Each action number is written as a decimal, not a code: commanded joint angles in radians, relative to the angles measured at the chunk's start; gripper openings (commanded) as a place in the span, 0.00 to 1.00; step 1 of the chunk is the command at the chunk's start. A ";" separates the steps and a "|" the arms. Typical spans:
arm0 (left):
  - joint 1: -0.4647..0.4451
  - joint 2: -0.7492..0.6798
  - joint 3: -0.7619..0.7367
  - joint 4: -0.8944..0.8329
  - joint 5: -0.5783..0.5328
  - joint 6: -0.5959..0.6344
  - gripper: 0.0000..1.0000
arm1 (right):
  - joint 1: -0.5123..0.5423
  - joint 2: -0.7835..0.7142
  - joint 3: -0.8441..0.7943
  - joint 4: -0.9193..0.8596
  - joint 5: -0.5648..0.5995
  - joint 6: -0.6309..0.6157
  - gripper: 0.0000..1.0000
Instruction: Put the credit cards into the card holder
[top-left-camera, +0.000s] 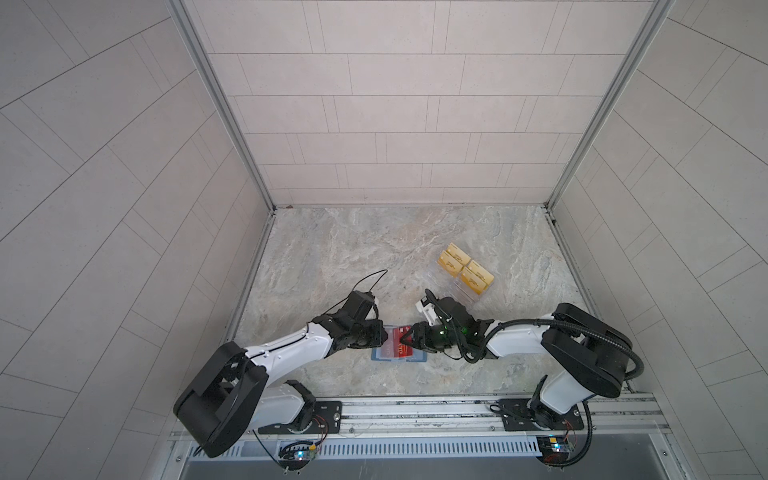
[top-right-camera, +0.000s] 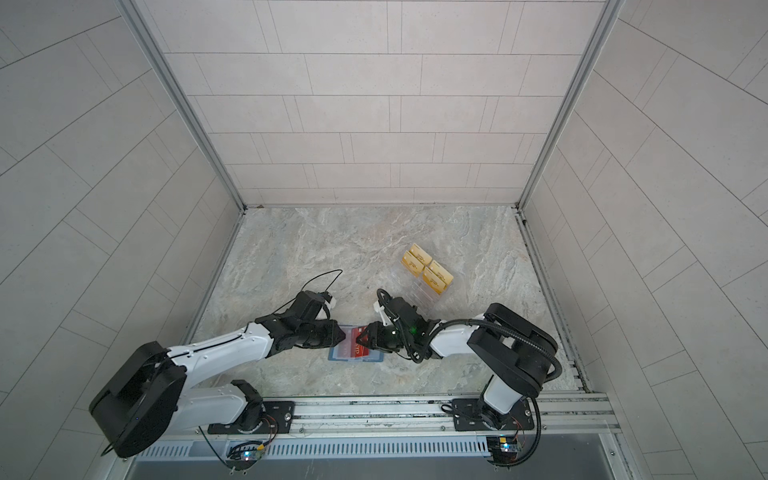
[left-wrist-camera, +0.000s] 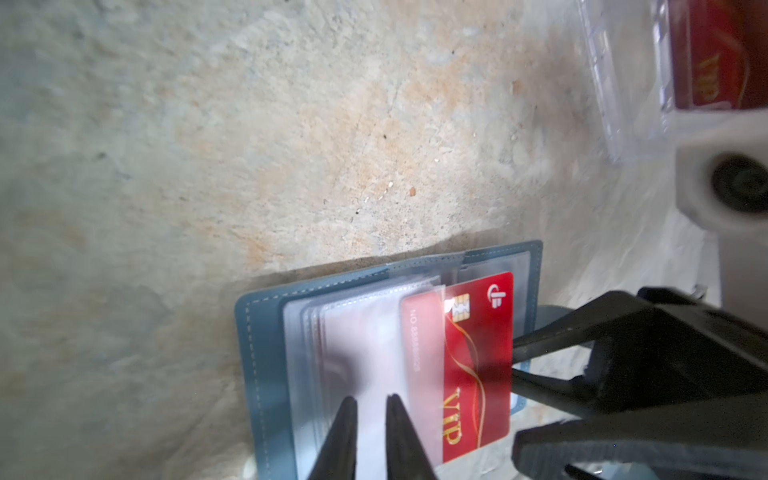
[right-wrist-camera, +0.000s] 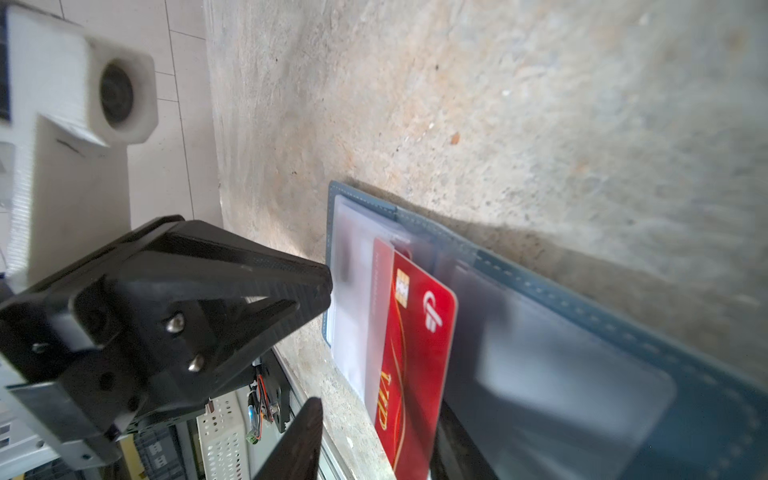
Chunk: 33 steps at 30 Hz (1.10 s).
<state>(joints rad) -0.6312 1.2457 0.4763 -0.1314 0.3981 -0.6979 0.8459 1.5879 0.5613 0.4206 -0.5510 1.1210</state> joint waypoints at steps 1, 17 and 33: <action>-0.001 -0.050 0.014 -0.048 0.000 -0.033 0.29 | 0.007 -0.026 0.043 -0.186 0.042 -0.057 0.46; 0.079 -0.050 -0.031 -0.084 -0.005 0.016 0.40 | 0.072 0.056 0.283 -0.574 0.105 -0.208 0.54; 0.079 -0.038 -0.085 0.006 0.036 -0.012 0.35 | 0.104 0.087 0.430 -0.842 0.233 -0.322 0.61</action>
<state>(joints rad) -0.5564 1.2110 0.4015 -0.1410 0.4282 -0.7090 0.9443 1.6955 0.9699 -0.2951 -0.3946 0.8478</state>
